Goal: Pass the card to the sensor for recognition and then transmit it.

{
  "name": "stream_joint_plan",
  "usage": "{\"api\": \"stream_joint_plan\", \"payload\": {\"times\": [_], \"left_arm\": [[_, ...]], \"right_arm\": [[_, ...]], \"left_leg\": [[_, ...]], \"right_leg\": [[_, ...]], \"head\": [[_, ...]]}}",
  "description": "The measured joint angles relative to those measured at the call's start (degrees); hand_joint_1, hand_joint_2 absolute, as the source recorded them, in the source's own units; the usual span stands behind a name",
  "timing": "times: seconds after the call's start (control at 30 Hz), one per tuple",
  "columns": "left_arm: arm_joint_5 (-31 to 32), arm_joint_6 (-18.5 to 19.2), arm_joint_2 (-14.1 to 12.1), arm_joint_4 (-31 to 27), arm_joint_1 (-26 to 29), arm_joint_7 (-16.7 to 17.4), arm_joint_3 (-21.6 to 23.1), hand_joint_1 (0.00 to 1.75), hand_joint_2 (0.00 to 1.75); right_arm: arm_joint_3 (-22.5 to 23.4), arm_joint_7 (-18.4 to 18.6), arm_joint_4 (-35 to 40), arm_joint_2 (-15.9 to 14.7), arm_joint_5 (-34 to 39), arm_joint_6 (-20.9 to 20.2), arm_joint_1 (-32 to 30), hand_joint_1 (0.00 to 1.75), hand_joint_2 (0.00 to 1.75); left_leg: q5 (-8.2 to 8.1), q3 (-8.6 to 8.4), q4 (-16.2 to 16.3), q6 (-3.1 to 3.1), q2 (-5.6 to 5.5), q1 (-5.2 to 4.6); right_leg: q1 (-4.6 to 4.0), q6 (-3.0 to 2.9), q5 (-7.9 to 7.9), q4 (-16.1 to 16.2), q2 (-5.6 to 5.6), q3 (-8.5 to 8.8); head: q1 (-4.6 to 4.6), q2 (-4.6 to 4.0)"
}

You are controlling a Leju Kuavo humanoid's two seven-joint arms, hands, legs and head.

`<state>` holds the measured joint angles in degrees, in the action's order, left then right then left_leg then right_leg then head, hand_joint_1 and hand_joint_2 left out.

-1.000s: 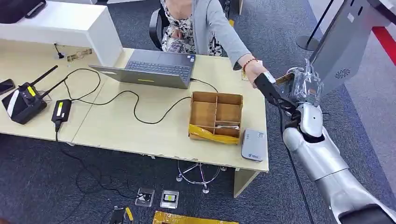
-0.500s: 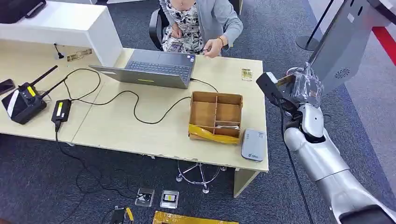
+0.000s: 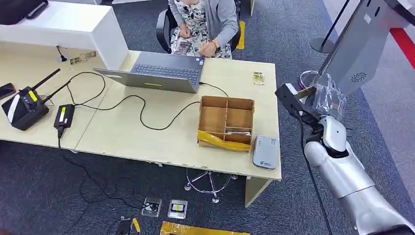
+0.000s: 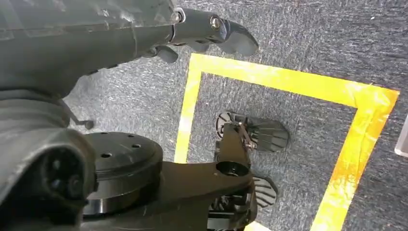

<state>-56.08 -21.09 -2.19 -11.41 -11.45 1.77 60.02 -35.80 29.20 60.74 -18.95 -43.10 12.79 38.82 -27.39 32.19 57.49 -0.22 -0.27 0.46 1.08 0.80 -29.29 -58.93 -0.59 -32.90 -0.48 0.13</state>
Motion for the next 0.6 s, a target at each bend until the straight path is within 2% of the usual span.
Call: {"api": "stream_joint_plan", "payload": {"times": [0.43, 0.6], "left_arm": [[0.57, 0.26, -0.17, 0.02, 0.4, 0.0, 0.0, 0.0, 0.0], [1.42, 0.77, -0.46, 0.02, 0.55, -0.28, 0.0, 0.0, 0.0]], "right_arm": [[0.04, 0.09, 3.97, -2.56, 0.65, -1.0, -3.96, 1.75, 1.75], [-0.11, -0.59, 4.22, -2.51, 1.57, -1.95, -5.8, 1.75, 1.75]], "left_leg": [[-0.01, -0.01, -0.01, -0.02, 0.05, 0.0], [-0.02, -0.01, -0.01, -0.02, 0.05, 0.0]], "right_leg": [[0.0, 0.0, 0.0, 0.0, 0.0, 0.01], [0.0, 0.0, 0.0, 0.0, 0.0, 0.01]], "head": [[0.0, 0.0], [0.0, 0.0]]}}
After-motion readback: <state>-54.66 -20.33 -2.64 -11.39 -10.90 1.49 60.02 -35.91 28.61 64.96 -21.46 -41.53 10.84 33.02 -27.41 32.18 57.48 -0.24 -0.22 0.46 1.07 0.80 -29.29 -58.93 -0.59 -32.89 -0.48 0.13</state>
